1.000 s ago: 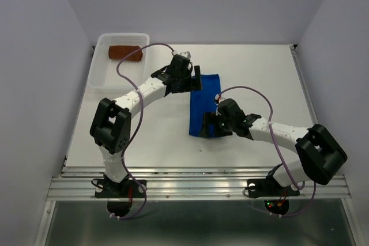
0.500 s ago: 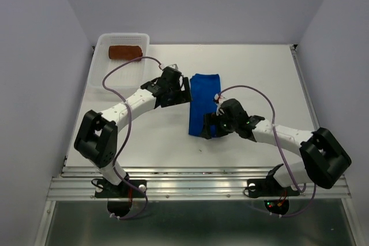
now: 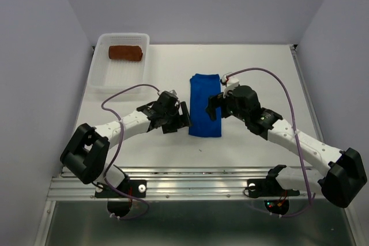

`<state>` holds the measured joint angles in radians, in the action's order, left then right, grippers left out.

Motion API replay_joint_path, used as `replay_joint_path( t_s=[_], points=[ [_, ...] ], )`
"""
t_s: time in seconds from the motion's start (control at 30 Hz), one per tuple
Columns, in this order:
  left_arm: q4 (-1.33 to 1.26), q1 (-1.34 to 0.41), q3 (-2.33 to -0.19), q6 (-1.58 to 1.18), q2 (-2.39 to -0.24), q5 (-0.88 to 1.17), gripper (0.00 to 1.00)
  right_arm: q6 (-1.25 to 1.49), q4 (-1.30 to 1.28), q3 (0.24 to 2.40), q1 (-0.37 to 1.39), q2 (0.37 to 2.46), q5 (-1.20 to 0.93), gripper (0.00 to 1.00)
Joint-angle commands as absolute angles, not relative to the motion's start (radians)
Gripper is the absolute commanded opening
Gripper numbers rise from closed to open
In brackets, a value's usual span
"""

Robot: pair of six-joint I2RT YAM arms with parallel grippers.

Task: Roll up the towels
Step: Fold the towel, then roll the towel

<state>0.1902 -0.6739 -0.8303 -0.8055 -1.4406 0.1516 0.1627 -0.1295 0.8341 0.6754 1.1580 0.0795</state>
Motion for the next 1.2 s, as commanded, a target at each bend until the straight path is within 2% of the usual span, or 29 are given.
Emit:
replay_joint_path(
  t_s=[0.0, 0.1, 0.13, 0.17, 0.2, 0.27, 0.4, 0.43, 0.5, 0.57, 0.6, 0.63, 0.9, 1.03, 1.17],
  points=[
    [0.078, -0.699, -0.827, -0.828, -1.472, 0.204, 0.85, 0.166, -0.143, 0.824, 0.676, 1.141, 0.113, 1.0],
    [0.058, -0.712, -0.821, -0.833, -1.519, 0.209, 0.75, 0.178, -0.15, 0.813, 0.676, 1.137, 0.132, 1.0],
    [0.055, -0.715, -0.821, -0.83, -1.529, 0.207, 0.68, 0.182, -0.149, 0.805, 0.676, 1.132, 0.149, 1.0],
    [0.06, -0.718, -0.821, -0.828, -1.552, 0.204, 0.65, 0.186, -0.153, 0.804, 0.676, 1.131, 0.153, 1.0],
    [0.063, -0.718, -0.818, -0.825, -1.56, 0.199, 0.65, 0.186, -0.156, 0.802, 0.676, 1.129, 0.155, 1.0],
    [0.06, -0.719, -0.812, -0.824, -1.584, 0.202, 0.57, 0.19, -0.156, 0.799, 0.676, 1.123, 0.156, 1.0],
    [0.052, -0.721, -0.813, -0.821, -1.624, 0.193, 0.54, 0.19, -0.155, 0.801, 0.676, 1.123, 0.155, 1.0],
    [0.038, -0.722, -0.813, -0.821, -1.637, 0.208, 0.44, 0.192, -0.153, 0.799, 0.676, 1.124, 0.149, 1.0],
    [0.026, -0.726, -0.818, -0.818, -1.664, 0.222, 0.35, 0.187, -0.158, 0.801, 0.676, 1.132, 0.146, 1.0],
    [0.035, -0.729, -0.825, -0.828, -1.68, 0.23, 0.18, 0.195, -0.17, 0.801, 0.676, 1.14, 0.155, 1.0],
    [0.04, -0.729, -0.825, -0.836, -1.68, 0.229, 0.04, 0.202, -0.178, 0.804, 0.676, 1.14, 0.158, 1.0],
    [0.035, -0.729, -0.816, -0.847, -1.674, 0.224, 0.0, 0.21, -0.184, 0.805, 0.676, 1.146, 0.16, 1.0],
    [0.115, -0.713, -0.798, -0.887, -1.599, 0.153, 0.0, 0.102, -0.204, 0.799, 0.699, 1.175, 0.017, 1.0],
    [0.172, -0.666, -0.784, -0.868, -1.536, 0.166, 0.0, 0.015, -0.219, 0.796, 0.849, 1.207, 0.124, 1.0],
    [0.21, -0.608, -0.758, -0.861, -1.467, 0.178, 0.0, -0.055, -0.207, 0.788, 0.911, 1.249, 0.107, 1.0]
  ],
)
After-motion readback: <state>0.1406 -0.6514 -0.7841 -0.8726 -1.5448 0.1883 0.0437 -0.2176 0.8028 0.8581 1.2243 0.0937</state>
